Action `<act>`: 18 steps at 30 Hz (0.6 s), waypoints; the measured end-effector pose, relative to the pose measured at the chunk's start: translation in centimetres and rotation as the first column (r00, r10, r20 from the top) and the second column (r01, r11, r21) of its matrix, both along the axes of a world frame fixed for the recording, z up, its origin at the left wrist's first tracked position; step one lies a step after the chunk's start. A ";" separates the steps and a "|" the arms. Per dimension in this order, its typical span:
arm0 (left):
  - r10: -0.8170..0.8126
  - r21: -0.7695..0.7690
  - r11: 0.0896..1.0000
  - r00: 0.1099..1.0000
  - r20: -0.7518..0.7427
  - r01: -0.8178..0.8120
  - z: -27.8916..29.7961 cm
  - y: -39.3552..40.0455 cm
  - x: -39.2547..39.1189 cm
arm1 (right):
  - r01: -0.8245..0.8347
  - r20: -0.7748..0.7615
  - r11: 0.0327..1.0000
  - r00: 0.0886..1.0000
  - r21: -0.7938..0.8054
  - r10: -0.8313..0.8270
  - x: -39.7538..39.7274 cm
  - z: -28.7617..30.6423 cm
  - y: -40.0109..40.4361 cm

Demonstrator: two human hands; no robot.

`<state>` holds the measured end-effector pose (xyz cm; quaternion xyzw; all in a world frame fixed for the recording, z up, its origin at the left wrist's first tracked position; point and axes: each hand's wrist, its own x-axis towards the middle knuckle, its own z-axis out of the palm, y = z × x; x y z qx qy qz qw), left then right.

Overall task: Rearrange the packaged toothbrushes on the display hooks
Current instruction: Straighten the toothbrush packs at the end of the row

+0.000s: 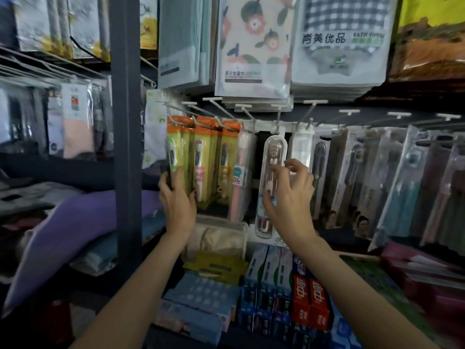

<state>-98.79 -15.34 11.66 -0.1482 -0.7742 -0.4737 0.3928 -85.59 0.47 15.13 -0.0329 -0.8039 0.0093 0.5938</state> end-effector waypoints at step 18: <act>-0.133 0.402 0.907 0.991 -0.003 0.123 8.0 0.3 -2.6 | -0.124 0.031 0.986 0.992 0.109 0.121 0.3 1.2 0.6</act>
